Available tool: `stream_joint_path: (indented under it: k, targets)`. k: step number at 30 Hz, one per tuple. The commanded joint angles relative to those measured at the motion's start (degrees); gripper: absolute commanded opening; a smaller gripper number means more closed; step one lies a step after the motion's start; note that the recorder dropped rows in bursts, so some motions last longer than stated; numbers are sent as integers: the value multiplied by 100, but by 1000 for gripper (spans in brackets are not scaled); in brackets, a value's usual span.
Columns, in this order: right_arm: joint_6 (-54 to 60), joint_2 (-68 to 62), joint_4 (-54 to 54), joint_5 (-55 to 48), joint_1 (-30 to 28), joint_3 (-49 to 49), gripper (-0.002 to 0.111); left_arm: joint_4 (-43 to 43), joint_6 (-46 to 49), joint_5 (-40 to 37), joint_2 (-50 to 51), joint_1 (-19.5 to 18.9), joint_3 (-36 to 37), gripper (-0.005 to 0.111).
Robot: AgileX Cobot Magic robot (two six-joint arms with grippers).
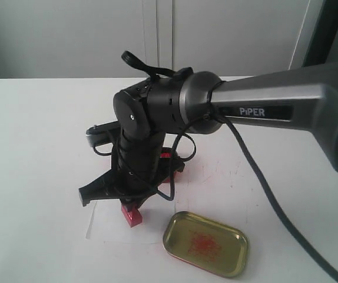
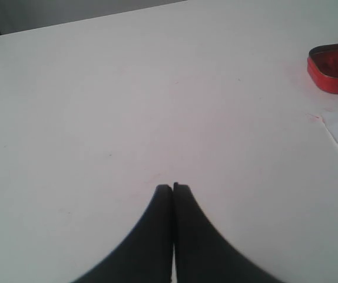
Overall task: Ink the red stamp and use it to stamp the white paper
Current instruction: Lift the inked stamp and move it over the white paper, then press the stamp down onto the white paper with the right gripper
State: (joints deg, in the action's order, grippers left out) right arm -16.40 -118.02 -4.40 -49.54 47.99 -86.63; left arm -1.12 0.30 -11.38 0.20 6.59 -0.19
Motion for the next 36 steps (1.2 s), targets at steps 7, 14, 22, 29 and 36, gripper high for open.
stream_joint_path:
  k: [7, 14, 22, 29, 36]
  targets:
    - [-509, 93, 530, 359, 98, 209, 0, 16, 16, 19, -20, -14, 19, 0]
    - [-843, 144, 885, 366, 298, 209, 0, 16, 16, 19, -20, -14, 19, 0]
    - [-950, 144, 928, 379, 298, 215, 0, 16, 16, 19, -20, -14, 19, 0]
    - [-977, 144, 998, 401, 298, 215, 0, 16, 16, 19, -20, -14, 19, 0]
    - [-1082, -35, 1090, 442, 298, 215, 0, 16, 16, 19, -20, -14, 19, 0]
